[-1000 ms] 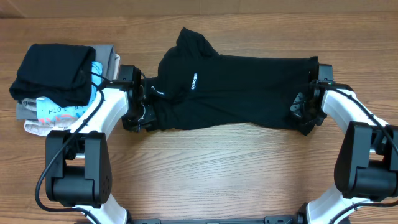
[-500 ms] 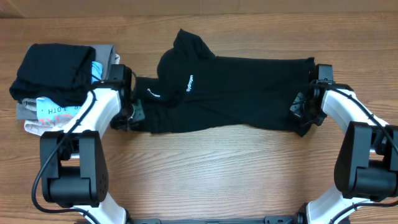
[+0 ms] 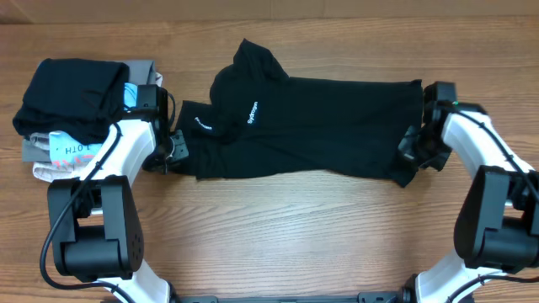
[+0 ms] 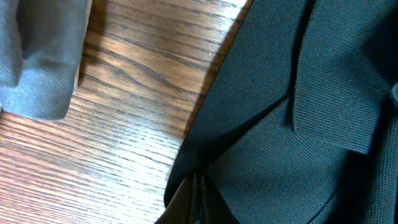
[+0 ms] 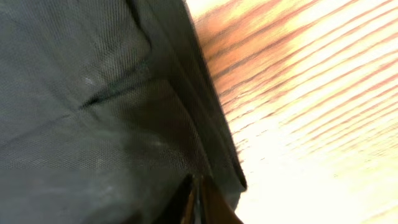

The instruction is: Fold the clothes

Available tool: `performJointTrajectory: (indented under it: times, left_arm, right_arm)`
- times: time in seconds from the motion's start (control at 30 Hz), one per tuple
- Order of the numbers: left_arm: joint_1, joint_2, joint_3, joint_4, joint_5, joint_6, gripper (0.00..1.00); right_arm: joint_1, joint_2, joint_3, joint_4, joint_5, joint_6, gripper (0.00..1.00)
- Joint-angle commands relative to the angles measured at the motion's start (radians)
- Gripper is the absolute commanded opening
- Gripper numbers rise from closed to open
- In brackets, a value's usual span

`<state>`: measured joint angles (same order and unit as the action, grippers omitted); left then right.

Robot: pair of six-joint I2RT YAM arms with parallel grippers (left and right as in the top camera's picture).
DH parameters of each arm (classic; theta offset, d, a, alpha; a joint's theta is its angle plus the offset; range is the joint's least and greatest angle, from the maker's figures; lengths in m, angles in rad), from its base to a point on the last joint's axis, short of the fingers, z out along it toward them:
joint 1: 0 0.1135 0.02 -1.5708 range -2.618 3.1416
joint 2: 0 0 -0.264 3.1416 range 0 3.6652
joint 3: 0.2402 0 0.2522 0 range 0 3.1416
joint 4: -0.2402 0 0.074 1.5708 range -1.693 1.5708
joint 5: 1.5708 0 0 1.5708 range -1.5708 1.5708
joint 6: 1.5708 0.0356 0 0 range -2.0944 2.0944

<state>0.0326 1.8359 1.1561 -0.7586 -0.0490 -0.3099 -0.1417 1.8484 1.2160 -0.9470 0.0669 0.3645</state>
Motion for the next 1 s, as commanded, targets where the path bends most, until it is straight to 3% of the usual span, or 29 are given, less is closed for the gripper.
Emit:
performJointTrajectory:
  times: [0.0, 0.1, 0.17, 0.27, 0.73, 0.87, 0.97]
  left_arm:
    - [0.000, 0.012, -0.008, -0.003, -0.008, 0.018, 0.04]
    - [0.000, 0.012, -0.008, -0.004, -0.002, 0.018, 0.04]
    - [0.000, 0.012, -0.008, -0.004, -0.002, 0.018, 0.04]
    - [0.000, 0.012, -0.008, -0.004, -0.002, 0.018, 0.04]
    - [0.000, 0.012, -0.008, -0.003, 0.032, 0.018, 0.04]
    - [0.000, 0.012, -0.008, -0.003, 0.032, 0.018, 0.04]
    - [0.000, 0.012, -0.008, -0.003, 0.032, 0.018, 0.04]
  right_arm:
    - [-0.063, -0.035, 0.055, -0.060, -0.092, 0.002, 0.16]
    - [-0.097, -0.034, 0.053, -0.096, -0.120, 0.002, 0.25]
    - [-0.107, -0.034, 0.053, -0.109, -0.166, -0.002, 0.44]
    - [-0.109, -0.034, 0.053, -0.138, -0.181, -0.005, 0.49]
    - [-0.110, -0.034, -0.094, 0.027, -0.239, -0.002, 0.43]
    - [-0.108, -0.034, -0.111, 0.059, -0.270, -0.002, 0.34]
    - [-0.108, -0.034, -0.111, 0.065, -0.271, -0.002, 0.19]
